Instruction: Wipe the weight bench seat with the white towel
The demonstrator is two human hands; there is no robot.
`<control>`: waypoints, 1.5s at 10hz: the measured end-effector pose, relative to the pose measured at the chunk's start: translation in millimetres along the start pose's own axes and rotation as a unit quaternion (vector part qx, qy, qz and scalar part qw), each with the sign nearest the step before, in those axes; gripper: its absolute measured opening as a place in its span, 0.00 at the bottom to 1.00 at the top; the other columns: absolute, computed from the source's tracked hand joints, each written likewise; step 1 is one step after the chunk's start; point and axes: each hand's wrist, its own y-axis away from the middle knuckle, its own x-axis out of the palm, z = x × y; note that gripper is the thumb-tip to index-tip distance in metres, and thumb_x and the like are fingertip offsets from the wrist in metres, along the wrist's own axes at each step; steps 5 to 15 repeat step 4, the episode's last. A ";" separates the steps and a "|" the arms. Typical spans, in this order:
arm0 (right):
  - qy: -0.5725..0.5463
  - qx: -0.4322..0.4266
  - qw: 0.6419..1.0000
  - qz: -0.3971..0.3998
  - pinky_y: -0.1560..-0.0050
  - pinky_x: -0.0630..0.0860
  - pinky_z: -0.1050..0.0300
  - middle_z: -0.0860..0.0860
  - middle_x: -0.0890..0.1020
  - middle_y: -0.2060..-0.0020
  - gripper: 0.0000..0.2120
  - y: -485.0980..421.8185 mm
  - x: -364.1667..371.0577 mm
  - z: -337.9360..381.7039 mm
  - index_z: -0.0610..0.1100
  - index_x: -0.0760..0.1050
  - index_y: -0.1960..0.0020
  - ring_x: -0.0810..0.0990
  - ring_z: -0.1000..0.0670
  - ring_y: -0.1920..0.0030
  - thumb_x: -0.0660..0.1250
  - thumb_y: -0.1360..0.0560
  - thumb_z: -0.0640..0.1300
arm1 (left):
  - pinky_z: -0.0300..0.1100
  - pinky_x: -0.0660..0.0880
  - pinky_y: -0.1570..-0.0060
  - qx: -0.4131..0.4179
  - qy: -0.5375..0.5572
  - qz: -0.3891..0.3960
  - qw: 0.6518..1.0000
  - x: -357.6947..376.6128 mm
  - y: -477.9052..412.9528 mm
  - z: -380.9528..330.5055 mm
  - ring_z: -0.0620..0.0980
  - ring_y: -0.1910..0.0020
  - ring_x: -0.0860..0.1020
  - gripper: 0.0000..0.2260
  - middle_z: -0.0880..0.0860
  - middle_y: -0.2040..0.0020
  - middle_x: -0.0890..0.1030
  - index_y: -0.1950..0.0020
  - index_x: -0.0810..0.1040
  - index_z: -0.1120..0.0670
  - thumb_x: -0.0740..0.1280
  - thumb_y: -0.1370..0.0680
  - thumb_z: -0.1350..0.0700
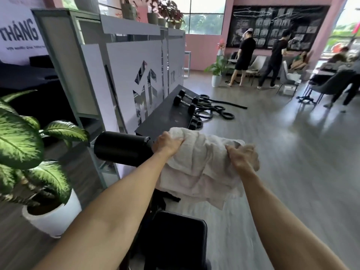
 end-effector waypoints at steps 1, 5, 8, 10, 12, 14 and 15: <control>0.074 -0.043 0.995 -0.052 0.32 0.72 0.39 0.36 0.76 0.31 0.33 6.9 -5.3 10.0 0.38 0.68 0.28 0.75 0.33 0.31 0.73 0.24 0.55 | 0.55 0.70 0.28 -0.013 -0.054 -0.031 0.998 -2.2 -1.2 -0.8 0.63 0.24 0.71 0.40 0.61 0.23 0.73 0.22 0.68 0.59 0.70 0.24 0.33; -0.083 -0.221 0.971 -0.031 0.35 0.74 0.46 0.39 0.84 0.38 0.16 30.5 -5.4 52.0 0.43 0.82 0.38 0.81 0.38 0.36 0.66 0.18 0.52 | 0.44 0.79 0.51 0.151 0.281 0.114 0.941 -33.0 25.3 -44.6 0.51 0.53 0.87 0.30 0.55 0.53 0.89 0.53 0.87 0.62 0.62 0.17 0.35; -0.083 -0.221 0.971 -0.031 0.35 0.74 0.46 0.39 0.84 0.38 0.16 30.5 -5.4 52.0 0.43 0.82 0.38 0.81 0.38 0.36 0.66 0.18 0.52 | 0.44 0.79 0.51 0.151 0.281 0.114 0.941 -33.0 25.3 -44.6 0.51 0.53 0.87 0.30 0.55 0.53 0.89 0.53 0.87 0.62 0.62 0.17 0.35; -0.083 -0.221 0.971 -0.031 0.35 0.74 0.46 0.39 0.84 0.38 0.16 30.5 -5.4 52.0 0.43 0.82 0.38 0.81 0.38 0.36 0.66 0.18 0.52 | 0.44 0.79 0.51 0.151 0.281 0.114 0.941 -33.0 25.3 -44.6 0.51 0.53 0.87 0.30 0.55 0.53 0.89 0.53 0.87 0.62 0.62 0.17 0.35; -0.083 -0.221 0.971 -0.031 0.35 0.74 0.46 0.39 0.84 0.38 0.16 30.5 -5.4 52.0 0.43 0.82 0.38 0.81 0.38 0.36 0.66 0.18 0.52 | 0.44 0.79 0.51 0.151 0.281 0.114 0.941 -33.0 25.3 -44.6 0.51 0.53 0.87 0.30 0.55 0.53 0.89 0.53 0.87 0.62 0.62 0.17 0.35; -0.083 -0.221 0.971 -0.031 0.35 0.74 0.46 0.39 0.84 0.38 0.16 30.5 -5.4 52.0 0.43 0.82 0.38 0.81 0.38 0.36 0.66 0.18 0.52 | 0.44 0.79 0.51 0.151 0.281 0.114 0.941 -33.0 25.3 -44.6 0.51 0.53 0.87 0.30 0.55 0.53 0.89 0.53 0.87 0.62 0.62 0.17 0.35; -0.083 -0.221 0.971 -0.031 0.35 0.74 0.46 0.39 0.84 0.38 0.16 30.5 -5.4 52.0 0.43 0.82 0.38 0.81 0.38 0.36 0.66 0.18 0.52 | 0.44 0.79 0.51 0.151 0.281 0.114 0.941 -33.0 25.3 -44.6 0.51 0.53 0.87 0.30 0.55 0.53 0.89 0.53 0.87 0.62 0.62 0.17 0.35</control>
